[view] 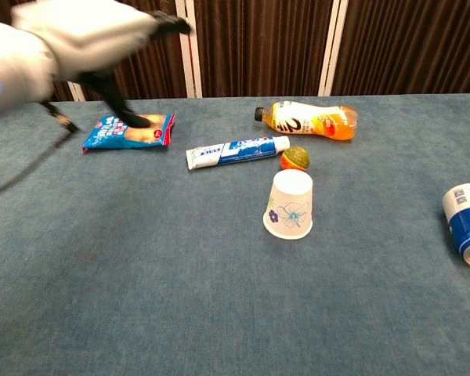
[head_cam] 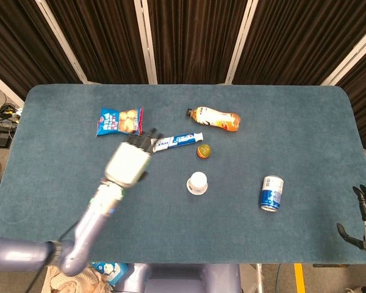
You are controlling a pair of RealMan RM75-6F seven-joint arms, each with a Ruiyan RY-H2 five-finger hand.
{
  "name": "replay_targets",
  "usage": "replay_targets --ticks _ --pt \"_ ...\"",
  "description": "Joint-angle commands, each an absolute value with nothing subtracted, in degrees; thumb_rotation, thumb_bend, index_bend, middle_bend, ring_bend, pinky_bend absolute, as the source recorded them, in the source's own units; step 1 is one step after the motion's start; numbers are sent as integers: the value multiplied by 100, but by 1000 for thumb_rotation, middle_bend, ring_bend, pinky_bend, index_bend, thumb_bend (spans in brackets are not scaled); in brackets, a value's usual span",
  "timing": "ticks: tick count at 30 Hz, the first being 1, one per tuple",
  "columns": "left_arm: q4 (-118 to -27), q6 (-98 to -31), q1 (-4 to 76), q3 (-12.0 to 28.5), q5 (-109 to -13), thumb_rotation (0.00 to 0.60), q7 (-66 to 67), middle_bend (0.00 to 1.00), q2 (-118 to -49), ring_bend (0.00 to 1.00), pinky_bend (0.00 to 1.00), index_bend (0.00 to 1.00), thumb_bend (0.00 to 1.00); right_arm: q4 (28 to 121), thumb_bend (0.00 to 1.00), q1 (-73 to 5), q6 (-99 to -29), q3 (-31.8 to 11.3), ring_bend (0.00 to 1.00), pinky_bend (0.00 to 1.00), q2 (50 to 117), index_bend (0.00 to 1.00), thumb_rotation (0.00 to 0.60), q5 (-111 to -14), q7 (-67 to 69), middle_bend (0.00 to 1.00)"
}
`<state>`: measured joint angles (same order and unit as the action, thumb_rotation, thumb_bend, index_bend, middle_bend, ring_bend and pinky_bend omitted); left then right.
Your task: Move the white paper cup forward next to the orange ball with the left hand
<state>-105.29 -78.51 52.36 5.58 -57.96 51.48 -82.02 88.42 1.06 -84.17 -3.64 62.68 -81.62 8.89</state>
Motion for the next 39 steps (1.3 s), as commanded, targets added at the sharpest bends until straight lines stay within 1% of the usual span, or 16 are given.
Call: replay_targets --ticks 1,6,9,15,19,23,26,34,39 --pt "-10907 -8263 4560 180 -6256 600 4514 37 -7262 116 167 31 124 8848 306 107 -8413 -376 0 35 6275 0 600 -8134 865 0" --pt "-10884 -8602 3830 -227 -6743 600 3652 3 -6566 62 129 2 104 8862 305 115 -8428 -397 0 35 6290 0 600 -8092 819 0" --pt "-10751 -8870 3390 -470 -7034 600 3221 0 -6361 32 115 0 91 8853 305 119 -8444 -398 0 35 6293 0 600 -8101 808 0" --pt "-10353 -9446 2509 -850 -7558 600 2430 0 -6258 25 102 0 78 8794 305 128 -8532 -389 0 35 6300 0 600 -8217 880 0" --pt "-10088 -9725 1992 -1021 -7770 600 2010 0 -6338 0 38 0 77 8749 306 138 -8603 -371 0 35 6326 0 600 -8305 864 0" --pt "-9640 -9938 1517 -1079 -7909 600 1603 0 -6612 0 8 0 77 8714 305 148 -8650 -361 0 36 6349 0 600 -8352 846 0" --pt "-9311 -9892 1298 -1031 -7836 600 1397 0 -6759 0 0 0 77 8683 306 153 -8664 -355 0 36 6360 0 600 -8369 852 0" --pt "-9058 -9632 1128 -702 -7710 600 1154 0 -6874 0 0 0 77 8651 305 138 -8677 -341 0 35 6381 0 600 -8430 832 0" --pt "-9027 -9553 1077 -632 -7892 600 1284 0 -6964 0 0 0 77 8653 306 124 -8654 -347 0 35 6381 0 600 -8416 809 0"
